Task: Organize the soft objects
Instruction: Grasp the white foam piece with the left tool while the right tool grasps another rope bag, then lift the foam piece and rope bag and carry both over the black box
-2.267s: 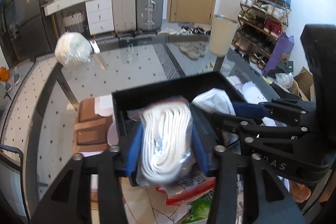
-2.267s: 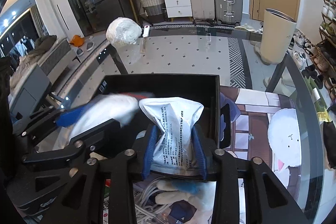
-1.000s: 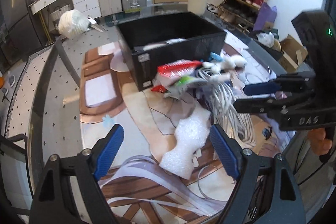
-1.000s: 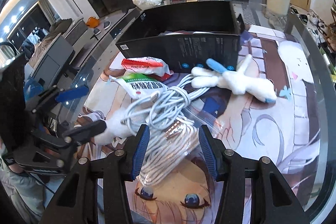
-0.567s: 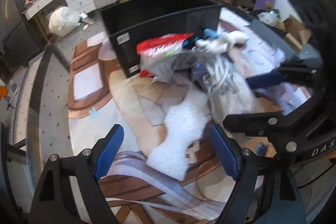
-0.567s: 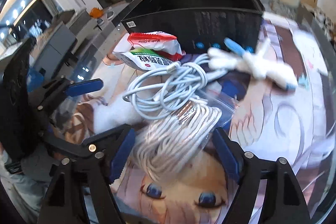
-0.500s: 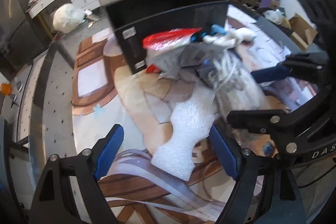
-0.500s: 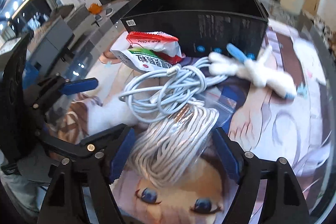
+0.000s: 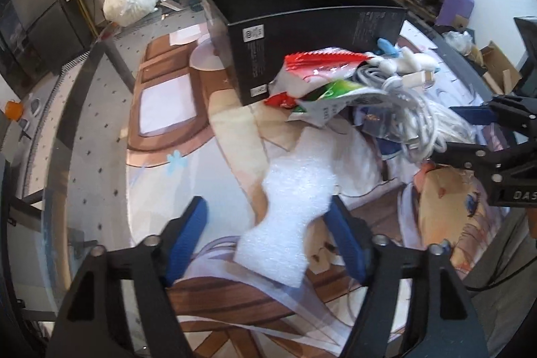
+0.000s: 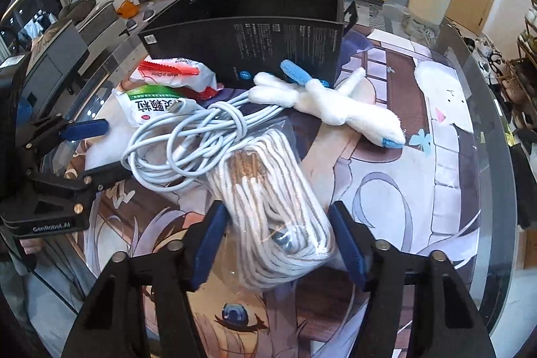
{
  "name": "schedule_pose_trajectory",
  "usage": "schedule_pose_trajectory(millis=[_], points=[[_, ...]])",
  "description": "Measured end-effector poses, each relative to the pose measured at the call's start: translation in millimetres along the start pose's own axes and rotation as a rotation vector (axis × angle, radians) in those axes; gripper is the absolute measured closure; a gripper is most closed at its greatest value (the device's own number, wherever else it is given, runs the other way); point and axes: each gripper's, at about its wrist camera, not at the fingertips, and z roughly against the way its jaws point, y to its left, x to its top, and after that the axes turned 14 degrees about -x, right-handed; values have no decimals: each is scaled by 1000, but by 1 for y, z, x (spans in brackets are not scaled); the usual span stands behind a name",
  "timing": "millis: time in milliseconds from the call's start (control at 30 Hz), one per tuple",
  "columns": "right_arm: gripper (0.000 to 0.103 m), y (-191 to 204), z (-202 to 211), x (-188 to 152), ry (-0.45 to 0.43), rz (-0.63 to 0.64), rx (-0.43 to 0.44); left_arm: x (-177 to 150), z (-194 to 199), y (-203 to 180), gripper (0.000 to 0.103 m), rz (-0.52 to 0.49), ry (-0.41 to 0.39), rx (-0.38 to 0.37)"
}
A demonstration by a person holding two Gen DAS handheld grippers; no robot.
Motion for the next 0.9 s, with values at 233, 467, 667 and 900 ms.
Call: schedule_pose_trajectory(millis=[233, 467, 667, 900], points=[[61, 7, 7, 1, -21, 60, -2, 0, 2, -10, 70, -43, 7, -42], [38, -1, 7, 4, -45, 28, -24, 0, 3, -11, 71, -47, 10, -59], [36, 16, -2, 12, -32, 99, -33, 1, 3, -9, 65, -38, 6, -65], [62, 15, -1, 8, -33, 104, 6, 0, 3, -5, 55, -9, 6, -72]])
